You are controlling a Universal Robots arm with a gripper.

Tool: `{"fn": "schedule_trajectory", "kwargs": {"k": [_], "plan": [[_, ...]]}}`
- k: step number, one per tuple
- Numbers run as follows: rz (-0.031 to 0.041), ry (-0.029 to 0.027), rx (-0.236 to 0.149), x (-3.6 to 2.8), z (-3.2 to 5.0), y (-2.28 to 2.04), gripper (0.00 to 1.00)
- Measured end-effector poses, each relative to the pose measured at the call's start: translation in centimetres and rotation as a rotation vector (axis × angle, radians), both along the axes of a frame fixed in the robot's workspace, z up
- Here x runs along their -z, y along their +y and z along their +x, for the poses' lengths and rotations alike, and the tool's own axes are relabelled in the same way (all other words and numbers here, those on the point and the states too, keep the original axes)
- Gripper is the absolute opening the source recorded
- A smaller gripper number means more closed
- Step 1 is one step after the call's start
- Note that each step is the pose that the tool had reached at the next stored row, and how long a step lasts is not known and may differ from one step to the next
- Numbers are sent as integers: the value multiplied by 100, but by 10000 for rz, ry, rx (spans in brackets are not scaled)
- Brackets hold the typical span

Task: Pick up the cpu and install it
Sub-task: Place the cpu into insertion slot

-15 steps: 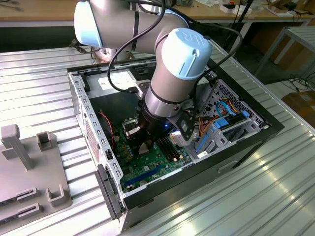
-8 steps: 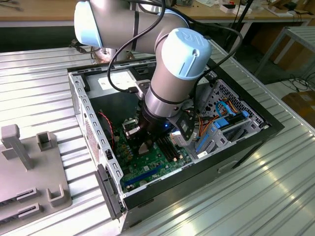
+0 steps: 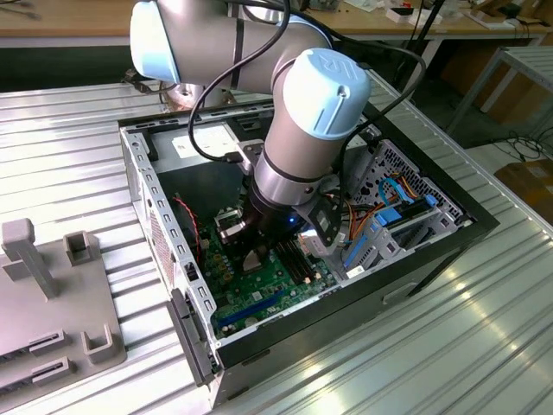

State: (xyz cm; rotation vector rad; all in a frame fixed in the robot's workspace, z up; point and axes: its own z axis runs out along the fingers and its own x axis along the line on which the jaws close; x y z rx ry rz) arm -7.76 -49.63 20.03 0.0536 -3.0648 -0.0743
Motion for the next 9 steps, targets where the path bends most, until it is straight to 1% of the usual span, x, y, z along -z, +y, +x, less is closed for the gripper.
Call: {"fn": "schedule_trajectory", "kwargs": {"k": [9], "plan": [[1,-1,54,10,-1,-3,45]]}}
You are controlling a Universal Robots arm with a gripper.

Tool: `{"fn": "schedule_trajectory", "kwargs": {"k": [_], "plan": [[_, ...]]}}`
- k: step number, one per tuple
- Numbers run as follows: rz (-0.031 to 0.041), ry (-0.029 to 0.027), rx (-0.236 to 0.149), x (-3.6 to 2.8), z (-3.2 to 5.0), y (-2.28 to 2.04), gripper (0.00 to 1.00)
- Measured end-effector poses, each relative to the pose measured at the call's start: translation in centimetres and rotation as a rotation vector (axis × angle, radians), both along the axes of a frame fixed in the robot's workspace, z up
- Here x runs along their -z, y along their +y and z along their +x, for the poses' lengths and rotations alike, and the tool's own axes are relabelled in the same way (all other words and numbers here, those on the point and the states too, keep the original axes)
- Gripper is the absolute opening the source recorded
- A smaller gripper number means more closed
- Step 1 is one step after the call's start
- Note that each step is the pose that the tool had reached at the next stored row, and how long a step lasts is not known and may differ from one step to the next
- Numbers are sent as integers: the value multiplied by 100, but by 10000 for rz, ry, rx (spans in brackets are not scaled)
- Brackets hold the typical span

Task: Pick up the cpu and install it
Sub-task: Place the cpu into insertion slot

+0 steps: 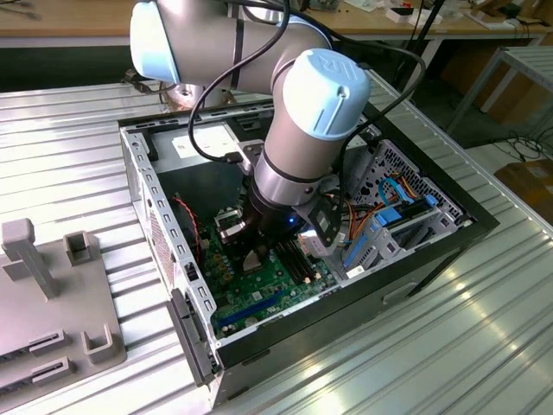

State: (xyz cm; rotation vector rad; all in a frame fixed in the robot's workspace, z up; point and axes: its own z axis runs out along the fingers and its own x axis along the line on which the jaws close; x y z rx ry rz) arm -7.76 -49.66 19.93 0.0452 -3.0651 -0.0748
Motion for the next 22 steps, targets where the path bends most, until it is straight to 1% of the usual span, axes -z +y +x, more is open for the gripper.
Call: {"fn": "schedule_trajectory", "kwargs": {"k": [3,6,9,10,12,15,22], "plan": [[3,0,5,5,0,-2,45],[26,1,-7,11,0,-5,45],[26,2,-9,27,0,-5,45],[27,3,-10,45,0,-5,45],[38,2,-10,57,0,-6,45],[58,0,-10,60,1,-5,45],[76,0,-9,60,1,-5,45]]}}
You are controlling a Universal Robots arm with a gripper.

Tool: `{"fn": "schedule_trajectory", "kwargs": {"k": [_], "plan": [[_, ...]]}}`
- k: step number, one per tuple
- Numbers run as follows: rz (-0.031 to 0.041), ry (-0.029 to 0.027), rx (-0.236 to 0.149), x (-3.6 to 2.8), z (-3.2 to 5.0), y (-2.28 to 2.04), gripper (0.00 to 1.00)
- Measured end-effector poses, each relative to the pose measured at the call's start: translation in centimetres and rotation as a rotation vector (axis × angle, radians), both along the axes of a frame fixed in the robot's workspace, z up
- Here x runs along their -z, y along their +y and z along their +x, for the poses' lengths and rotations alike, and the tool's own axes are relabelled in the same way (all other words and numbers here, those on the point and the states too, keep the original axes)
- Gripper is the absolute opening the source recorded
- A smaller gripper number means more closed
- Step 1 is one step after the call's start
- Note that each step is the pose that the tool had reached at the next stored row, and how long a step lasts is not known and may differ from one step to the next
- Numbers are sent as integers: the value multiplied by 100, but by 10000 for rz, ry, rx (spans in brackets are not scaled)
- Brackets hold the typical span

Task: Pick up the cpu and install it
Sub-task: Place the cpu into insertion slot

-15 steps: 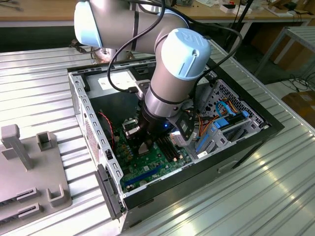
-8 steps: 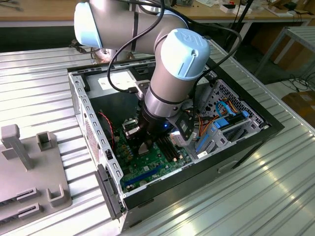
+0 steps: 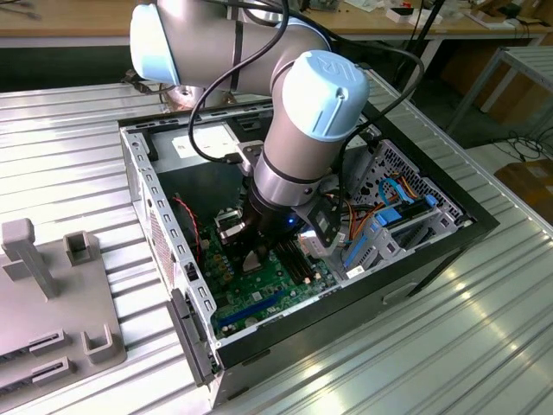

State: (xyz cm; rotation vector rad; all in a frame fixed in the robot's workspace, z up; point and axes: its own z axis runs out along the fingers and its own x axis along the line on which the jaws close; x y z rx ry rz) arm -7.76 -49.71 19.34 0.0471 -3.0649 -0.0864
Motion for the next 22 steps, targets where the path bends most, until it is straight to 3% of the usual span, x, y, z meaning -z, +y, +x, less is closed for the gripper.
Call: {"fn": "schedule_trajectory", "kwargs": {"k": [4,8,22], "plan": [[6,-2,0,-19,0,0,45],[7,-2,0,-97,1,1,45],[2,0,0,-87,2,-1,45]]}}
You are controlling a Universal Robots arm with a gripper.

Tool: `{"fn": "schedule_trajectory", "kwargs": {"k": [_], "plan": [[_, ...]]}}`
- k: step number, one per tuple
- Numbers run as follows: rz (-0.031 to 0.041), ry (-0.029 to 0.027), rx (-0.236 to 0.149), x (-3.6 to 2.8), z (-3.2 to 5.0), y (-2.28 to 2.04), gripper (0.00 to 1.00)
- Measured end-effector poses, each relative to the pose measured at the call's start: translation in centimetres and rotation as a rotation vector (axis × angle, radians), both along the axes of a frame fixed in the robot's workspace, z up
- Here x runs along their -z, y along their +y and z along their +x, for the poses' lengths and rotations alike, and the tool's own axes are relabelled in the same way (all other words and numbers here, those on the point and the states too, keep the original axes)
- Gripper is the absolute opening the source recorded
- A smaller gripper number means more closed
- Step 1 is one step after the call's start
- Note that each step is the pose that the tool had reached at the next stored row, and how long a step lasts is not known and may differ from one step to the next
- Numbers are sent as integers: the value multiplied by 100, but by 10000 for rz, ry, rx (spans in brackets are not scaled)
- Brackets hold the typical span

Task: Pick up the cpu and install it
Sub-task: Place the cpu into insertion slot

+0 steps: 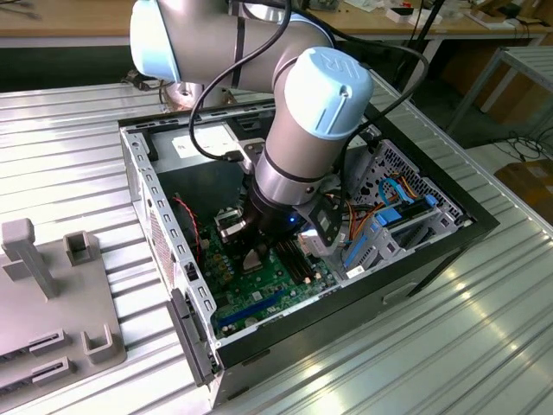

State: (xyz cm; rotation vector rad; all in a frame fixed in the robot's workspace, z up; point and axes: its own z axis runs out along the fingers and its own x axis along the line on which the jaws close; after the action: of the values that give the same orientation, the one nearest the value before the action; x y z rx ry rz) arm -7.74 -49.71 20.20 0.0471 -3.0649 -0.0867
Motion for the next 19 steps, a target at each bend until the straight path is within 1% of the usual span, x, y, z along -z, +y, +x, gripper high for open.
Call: {"fn": "schedule_trajectory", "kwargs": {"k": [19], "plan": [[1,0,0,15,0,-4,45]]}}
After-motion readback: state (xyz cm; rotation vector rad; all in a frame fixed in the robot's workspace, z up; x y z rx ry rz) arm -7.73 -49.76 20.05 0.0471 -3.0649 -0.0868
